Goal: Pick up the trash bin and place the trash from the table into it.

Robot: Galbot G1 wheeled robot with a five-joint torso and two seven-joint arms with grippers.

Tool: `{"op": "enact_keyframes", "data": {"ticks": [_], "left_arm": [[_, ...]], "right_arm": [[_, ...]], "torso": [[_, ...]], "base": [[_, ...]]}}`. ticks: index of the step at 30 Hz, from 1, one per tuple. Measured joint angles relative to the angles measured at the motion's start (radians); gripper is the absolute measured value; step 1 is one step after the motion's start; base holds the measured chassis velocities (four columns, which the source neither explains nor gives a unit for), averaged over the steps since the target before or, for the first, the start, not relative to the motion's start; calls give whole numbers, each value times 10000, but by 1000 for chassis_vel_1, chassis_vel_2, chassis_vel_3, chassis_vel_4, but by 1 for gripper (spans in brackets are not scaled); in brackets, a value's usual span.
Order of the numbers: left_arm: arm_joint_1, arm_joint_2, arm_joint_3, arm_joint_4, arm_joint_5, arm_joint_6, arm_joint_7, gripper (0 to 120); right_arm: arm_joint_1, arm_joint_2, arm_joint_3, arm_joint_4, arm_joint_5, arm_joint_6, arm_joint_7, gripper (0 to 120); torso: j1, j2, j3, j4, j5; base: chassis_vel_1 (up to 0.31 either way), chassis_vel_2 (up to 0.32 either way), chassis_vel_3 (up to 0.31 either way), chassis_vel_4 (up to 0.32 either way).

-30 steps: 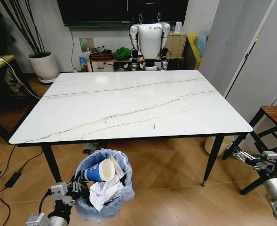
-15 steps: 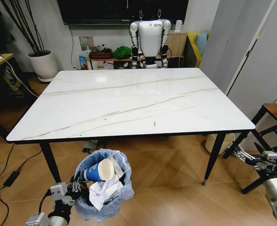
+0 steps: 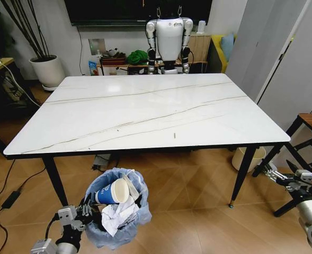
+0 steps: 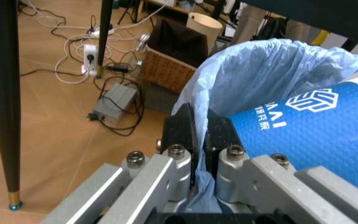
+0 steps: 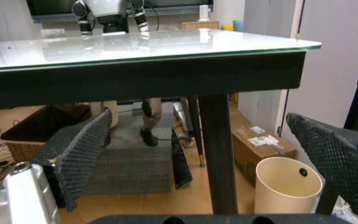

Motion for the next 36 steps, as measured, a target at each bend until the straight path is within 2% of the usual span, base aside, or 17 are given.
{"op": "enact_keyframes", "data": {"ticks": [36], "left_arm": [[-68,-276,57,226,-65,21,-5,0]], "right_arm": [[0,0,0,0,0,0,0,100]], "torso": [[-673,-1603,-929,0,0]], "base": [[0,0,0,0]]}}
